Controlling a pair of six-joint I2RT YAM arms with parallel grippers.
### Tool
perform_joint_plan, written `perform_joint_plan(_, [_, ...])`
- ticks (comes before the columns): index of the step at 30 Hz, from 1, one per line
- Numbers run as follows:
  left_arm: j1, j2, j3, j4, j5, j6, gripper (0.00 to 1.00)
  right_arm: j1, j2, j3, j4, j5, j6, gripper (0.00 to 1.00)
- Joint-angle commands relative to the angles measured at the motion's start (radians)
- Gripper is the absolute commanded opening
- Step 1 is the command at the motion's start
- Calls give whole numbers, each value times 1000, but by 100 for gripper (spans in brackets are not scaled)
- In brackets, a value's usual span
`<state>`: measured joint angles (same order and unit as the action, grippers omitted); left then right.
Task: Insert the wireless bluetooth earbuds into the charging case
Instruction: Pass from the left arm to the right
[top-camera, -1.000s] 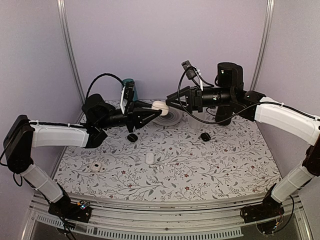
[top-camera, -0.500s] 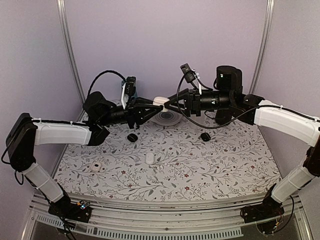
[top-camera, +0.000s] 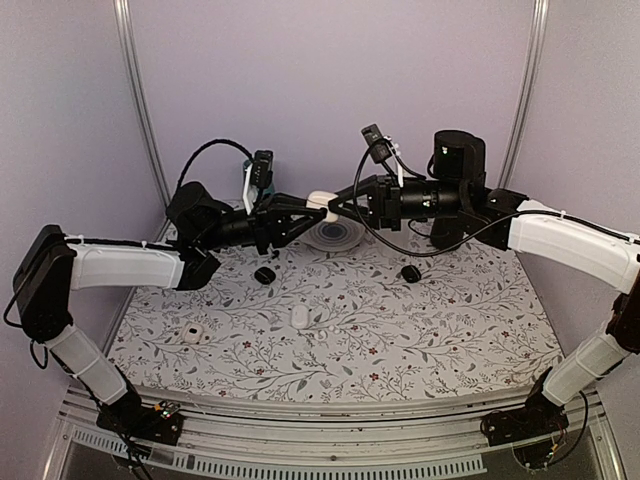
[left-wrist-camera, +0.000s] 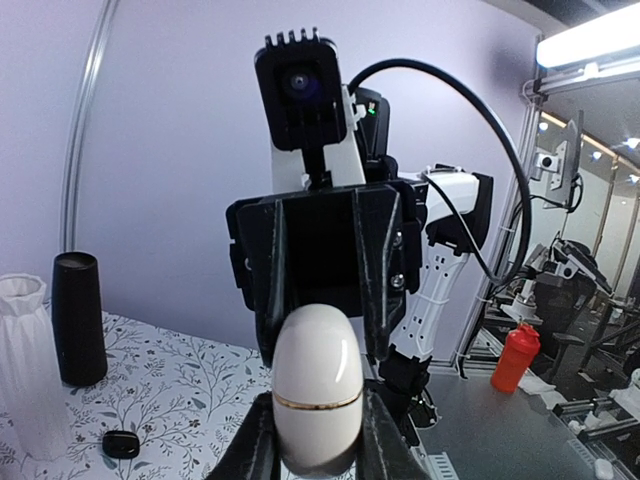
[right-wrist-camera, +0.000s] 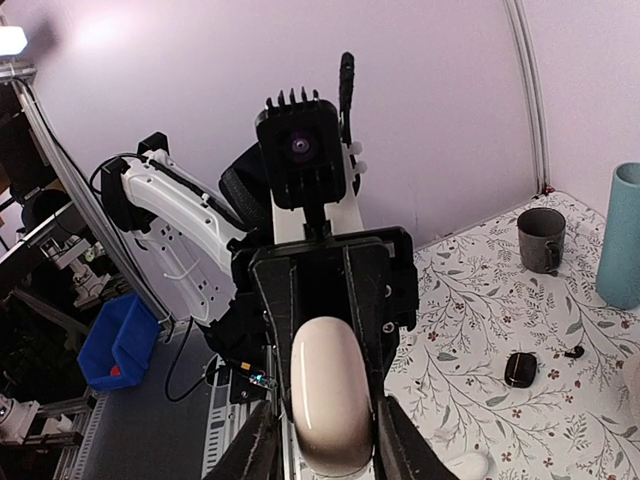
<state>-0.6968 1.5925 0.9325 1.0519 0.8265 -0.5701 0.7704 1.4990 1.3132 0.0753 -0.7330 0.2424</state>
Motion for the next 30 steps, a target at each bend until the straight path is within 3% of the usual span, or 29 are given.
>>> perform_joint_plan(1, [-1, 8, 41, 6, -7, -14, 0, 7, -17, -10, 14, 1, -7, 30])
perform_joint_plan(13, [-1, 7, 57, -34, -3, -5, 0, 7, -20, -9, 10, 16, -12, 20])
perform_joint_plan(16, [0, 6, 57, -40, -8, -2, 0, 6, -21, -12, 14, 25, -12, 10])
perform_joint_plan(20, [2, 6, 56, -57, -20, 8, 20, 6, -24, -18, 15, 45, -9, 5])
perform_joint_plan(26, [6, 10, 44, -76, -42, 28, 60, 4, -37, -41, 16, 99, -9, 4])
perform_joint_plan(30, [12, 8, 33, -79, -69, 51, 73, -11, -45, -49, 17, 140, -3, 4])
